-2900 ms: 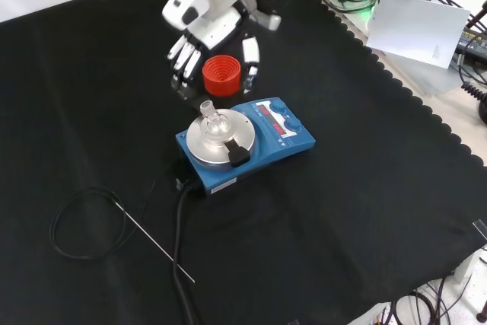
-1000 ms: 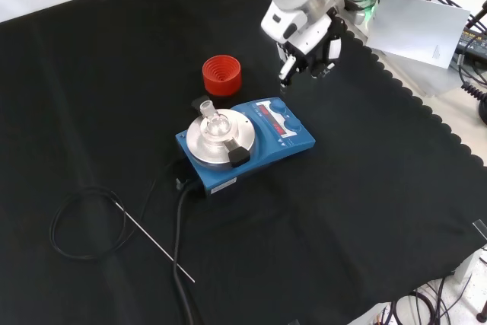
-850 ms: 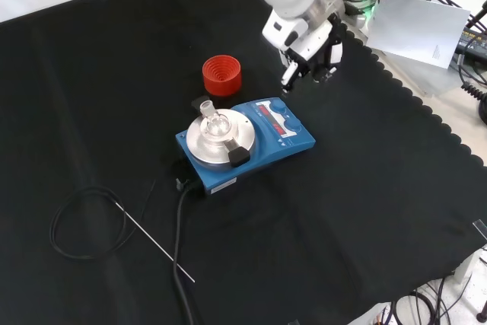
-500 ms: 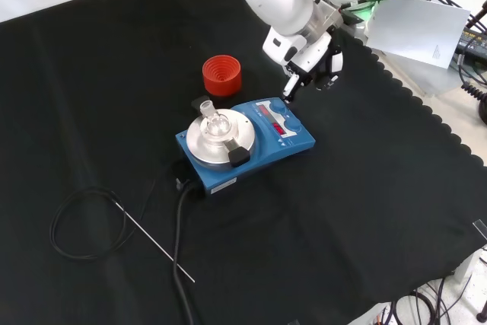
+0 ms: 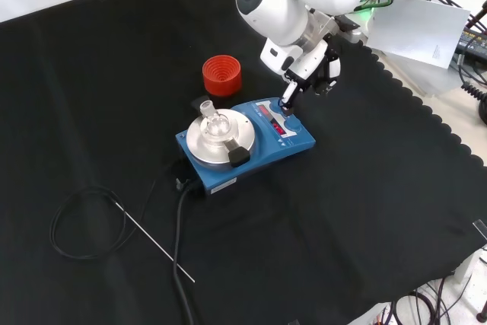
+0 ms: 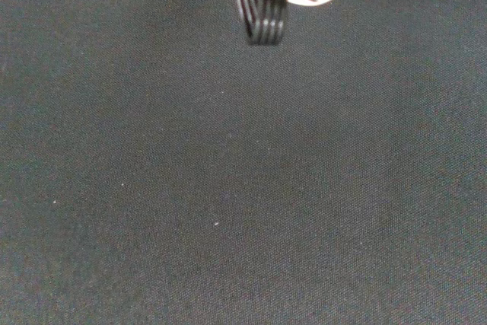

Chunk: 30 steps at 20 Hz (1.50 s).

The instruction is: Turn on the heater.

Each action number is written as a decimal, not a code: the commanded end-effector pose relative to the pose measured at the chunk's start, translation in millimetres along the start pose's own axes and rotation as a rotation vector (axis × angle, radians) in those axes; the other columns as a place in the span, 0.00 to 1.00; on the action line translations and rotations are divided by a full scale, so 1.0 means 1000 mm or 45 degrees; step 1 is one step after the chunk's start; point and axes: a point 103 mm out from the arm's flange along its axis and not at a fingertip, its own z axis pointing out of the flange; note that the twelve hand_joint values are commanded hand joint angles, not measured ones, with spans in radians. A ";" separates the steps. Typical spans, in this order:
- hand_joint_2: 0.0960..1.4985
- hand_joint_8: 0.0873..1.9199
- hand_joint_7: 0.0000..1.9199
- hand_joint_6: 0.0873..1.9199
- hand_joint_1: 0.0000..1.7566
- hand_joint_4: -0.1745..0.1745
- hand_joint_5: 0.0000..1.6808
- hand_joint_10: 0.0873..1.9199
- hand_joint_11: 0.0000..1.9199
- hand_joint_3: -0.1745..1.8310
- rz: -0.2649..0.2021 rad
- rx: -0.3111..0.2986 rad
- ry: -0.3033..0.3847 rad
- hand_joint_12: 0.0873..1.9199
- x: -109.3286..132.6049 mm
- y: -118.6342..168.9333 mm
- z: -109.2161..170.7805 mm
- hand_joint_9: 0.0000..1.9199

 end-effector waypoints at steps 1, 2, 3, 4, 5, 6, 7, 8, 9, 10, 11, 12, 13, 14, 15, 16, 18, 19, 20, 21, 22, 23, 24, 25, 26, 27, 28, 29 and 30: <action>0.44 0.86 0.77 0.30 0.80 0.39 0.14 0.84 0.61 0.57 -0.001 0.005 -0.005 0.70 0.001 0.001 0.000 0.83; 0.44 0.86 0.77 0.30 0.80 0.39 0.14 0.84 0.61 0.57 -0.002 0.004 -0.006 0.70 0.001 0.001 0.000 0.83; 0.44 0.86 0.77 0.30 0.80 0.39 0.14 0.84 0.61 0.57 -0.003 0.005 -0.007 0.70 0.001 0.001 0.000 0.83; 0.44 0.86 0.77 0.30 0.80 0.39 0.14 0.84 0.61 0.57 -0.003 0.006 -0.007 0.70 0.000 0.001 -0.001 0.83; 0.44 0.86 0.77 0.30 0.80 0.39 0.14 0.84 0.61 0.57 -0.003 0.007 -0.008 0.70 0.000 0.002 -0.002 0.83; 0.44 0.86 0.77 0.29 0.80 0.39 0.14 0.84 0.61 0.57 -0.003 0.009 -0.010 0.70 0.001 0.002 -0.003 0.83; 0.44 0.86 0.77 0.29 0.80 0.39 0.14 0.84 0.61 0.57 -0.005 0.007 -0.009 0.70 0.002 0.002 -0.002 0.83; 0.44 0.86 0.77 0.29 0.79 0.39 0.14 0.84 0.61 0.57 -0.006 0.007 -0.010 0.70 0.003 0.002 -0.002 0.83; 0.44 0.86 0.77 0.29 0.79 0.39 0.14 0.84 0.61 0.57 -0.007 0.006 -0.010 0.70 0.003 0.002 -0.002 0.83; 0.44 0.86 0.77 0.29 0.79 0.39 0.14 0.84 0.61 0.57 -0.010 0.004 -0.010 0.70 0.003 0.002 -0.002 0.83; 0.44 0.86 0.77 0.29 0.79 0.39 0.14 0.84 0.61 0.57 -0.012 0.003 -0.009 0.70 0.003 0.002 -0.003 0.83; 0.44 0.86 0.77 0.29 0.79 0.39 0.14 0.84 0.61 0.57 -0.011 0.004 -0.011 0.71 0.004 0.002 -0.003 0.83; 0.44 0.86 0.77 0.29 0.79 0.39 0.14 0.84 0.61 0.57 -0.011 0.006 -0.011 0.71 0.004 0.003 -0.003 0.83; 0.44 0.86 0.77 0.29 0.79 0.39 0.14 0.84 0.61 0.57 -0.012 0.009 -0.010 0.71 0.005 0.003 -0.002 0.83; 0.44 0.86 0.77 0.29 0.79 0.39 0.14 0.84 0.61 0.58 -0.013 0.012 -0.011 0.71 0.005 0.003 -0.002 0.83; 0.44 0.86 0.77 0.29 0.79 0.39 0.15 0.84 0.61 0.58 -0.013 0.012 -0.013 0.71 0.005 0.003 -0.002 0.83; 0.44 0.86 0.77 0.29 0.79 0.39 0.15 0.84 0.61 0.58 -0.011 0.015 -0.016 0.71 0.006 0.003 -0.002 0.83; 0.44 0.86 0.77 0.29 0.79 0.39 0.15 0.84 0.61 0.58 -0.010 0.017 -0.019 0.71 0.006 0.004 -0.001 0.83; 0.44 0.86 0.77 0.29 0.79 0.39 0.15 0.84 0.61 0.58 -0.008 0.018 -0.022 0.71 0.006 0.004 -0.001 0.83; 0.44 0.86 0.77 0.29 0.79 0.39 0.15 0.84 0.61 0.58 -0.007 0.019 -0.022 0.71 0.007 0.004 -0.001 0.83; 0.43 0.86 0.77 0.29 0.79 0.39 0.15 0.84 0.61 0.58 -0.007 0.021 -0.022 0.71 0.007 0.004 -0.001 0.83; 0.43 0.86 0.77 0.29 0.80 0.39 0.15 0.84 0.61 0.58 -0.006 0.022 -0.020 0.71 0.007 0.005 0.000 0.83; 0.43 0.86 0.77 0.29 0.80 0.39 0.15 0.84 0.61 0.58 -0.007 0.024 -0.016 0.71 0.007 0.006 0.001 0.83; 0.43 0.86 0.77 0.29 0.80 0.39 0.15 0.84 0.61 0.58 -0.009 0.025 -0.014 0.71 0.007 0.007 0.002 0.83; 0.43 0.86 0.77 0.29 0.80 0.39 0.15 0.84 0.61 0.58 -0.011 0.025 -0.011 0.71 0.007 0.007 0.002 0.83; 0.43 0.86 0.77 0.29 0.80 0.39 0.15 0.84 0.61 0.58 -0.014 0.025 -0.009 0.71 0.007 0.007 0.002 0.83; 0.43 0.86 0.77 0.29 0.80 0.39 0.15 0.84 0.61 0.58 -0.014 0.026 -0.008 0.71 0.007 0.007 0.002 0.83; 0.43 0.86 0.77 0.29 0.80 0.39 0.15 0.84 0.61 0.58 -0.015 0.026 -0.008 0.71 0.007 0.007 0.002 0.83; 0.43 0.86 0.77 0.29 0.80 0.39 0.15 0.84 0.61 0.58 -0.014 0.026 -0.009 0.71 0.007 0.006 0.002 0.83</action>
